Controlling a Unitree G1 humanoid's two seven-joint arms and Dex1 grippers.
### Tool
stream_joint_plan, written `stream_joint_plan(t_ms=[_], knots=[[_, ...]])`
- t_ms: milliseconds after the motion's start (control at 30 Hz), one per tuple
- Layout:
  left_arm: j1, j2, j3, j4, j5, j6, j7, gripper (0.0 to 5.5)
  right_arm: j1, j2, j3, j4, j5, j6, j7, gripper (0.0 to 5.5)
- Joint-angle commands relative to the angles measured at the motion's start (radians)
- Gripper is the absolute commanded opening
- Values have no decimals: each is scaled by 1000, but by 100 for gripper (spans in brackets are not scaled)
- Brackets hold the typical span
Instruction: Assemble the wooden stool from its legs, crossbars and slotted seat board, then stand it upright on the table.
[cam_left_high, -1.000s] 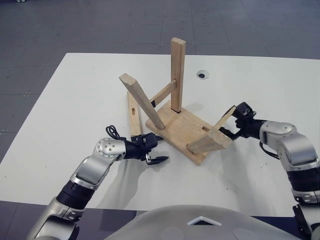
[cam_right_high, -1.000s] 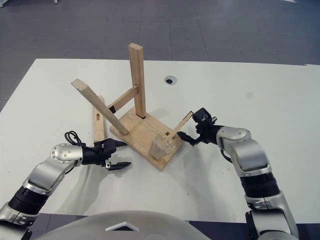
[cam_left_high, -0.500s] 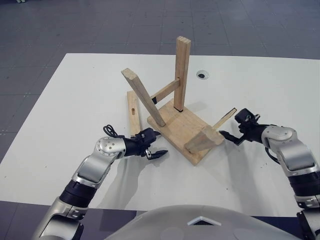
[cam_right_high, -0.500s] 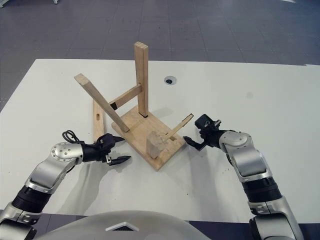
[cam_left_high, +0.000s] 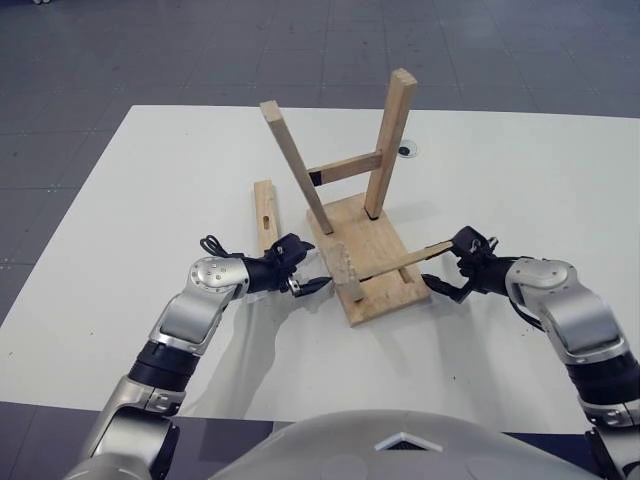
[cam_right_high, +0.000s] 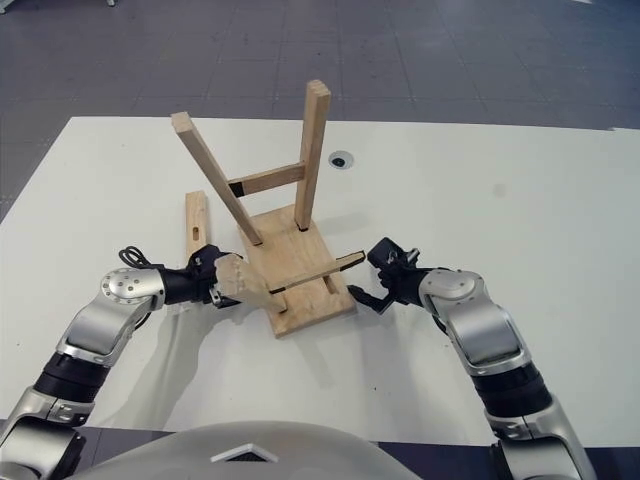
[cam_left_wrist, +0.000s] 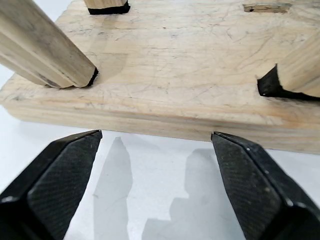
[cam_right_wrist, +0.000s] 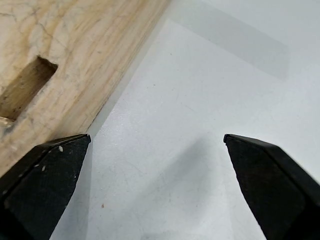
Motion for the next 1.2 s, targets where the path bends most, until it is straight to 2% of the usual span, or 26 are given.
stream_joint_plan(t_ms=[33, 367, 467, 600, 667, 767, 867, 967, 1033, 1200], knots=[[-50, -40, -8, 84, 18, -48, 4, 406, -4, 25, 20, -42, 28, 27, 10, 494], [-148, -61, 26, 294, 41, -150, 7, 406, -24, 40, 23, -50, 36, 49, 11, 494], [-131, -55, 51, 259, 31, -143, 19, 406, -30, 32, 12, -37, 38, 46, 8, 494], [-90, -16, 164, 105, -2, -78, 83, 406, -26, 26, -17, -6, 33, 37, -4, 494], [-99, -25, 265, -43, -53, 21, 161, 406, -14, 34, -30, 1, 32, 37, -18, 494], [-125, -71, 410, -225, -66, 235, 374, 406, 2, 56, -56, 10, 31, 44, -53, 494], [-90, -202, 473, -402, -41, 527, 608, 406, -3, 87, -107, 25, 34, 58, -105, 494], [-64, -394, 445, -554, -3, 770, 806, 406, -5, 106, -128, 22, 34, 68, -135, 494], [-48, -469, 405, -618, 14, 865, 870, 406, -3, 117, -130, 13, 36, 77, -147, 494], [50, -451, 322, -601, 66, 884, 903, 406, 1, 130, -133, -5, 45, 93, -159, 494]])
